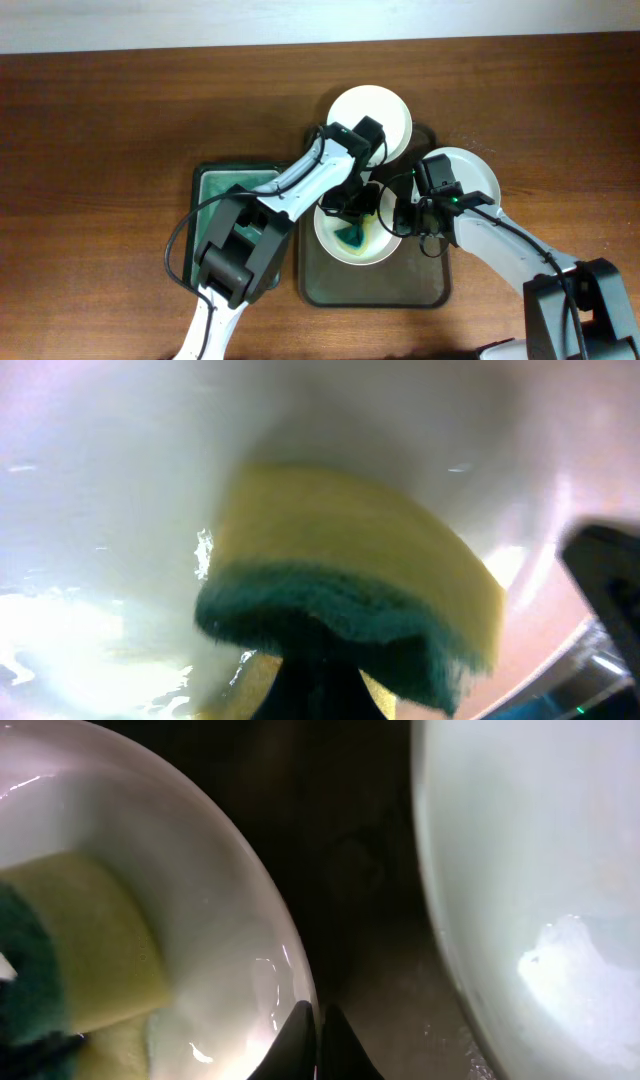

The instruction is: Clean dirty plates on tray and stack at the side

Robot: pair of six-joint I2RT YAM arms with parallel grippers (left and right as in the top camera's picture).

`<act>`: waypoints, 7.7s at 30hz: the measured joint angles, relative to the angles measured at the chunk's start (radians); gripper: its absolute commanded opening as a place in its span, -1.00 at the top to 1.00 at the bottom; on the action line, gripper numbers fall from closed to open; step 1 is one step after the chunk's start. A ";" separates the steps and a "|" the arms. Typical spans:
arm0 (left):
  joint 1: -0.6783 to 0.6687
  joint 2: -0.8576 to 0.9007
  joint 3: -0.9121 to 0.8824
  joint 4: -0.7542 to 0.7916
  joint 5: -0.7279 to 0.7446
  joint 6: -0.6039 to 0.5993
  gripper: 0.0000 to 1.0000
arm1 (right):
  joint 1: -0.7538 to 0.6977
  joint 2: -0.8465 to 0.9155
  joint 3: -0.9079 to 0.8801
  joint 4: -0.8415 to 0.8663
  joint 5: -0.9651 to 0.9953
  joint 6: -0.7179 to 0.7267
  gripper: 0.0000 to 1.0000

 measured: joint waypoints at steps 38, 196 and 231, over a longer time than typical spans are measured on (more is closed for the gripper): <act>0.425 -0.719 -0.328 -0.012 -0.389 -0.064 -0.99 | 0.000 -0.063 0.347 -0.416 0.070 -0.174 0.92; 0.425 -0.755 -0.327 -0.033 -0.386 -0.064 -0.99 | -0.533 0.379 0.522 -0.369 -0.032 -0.459 0.39; 0.425 -0.755 -0.327 -0.033 -0.386 -0.064 -0.99 | -0.197 0.178 0.265 -0.487 -0.153 -0.200 0.88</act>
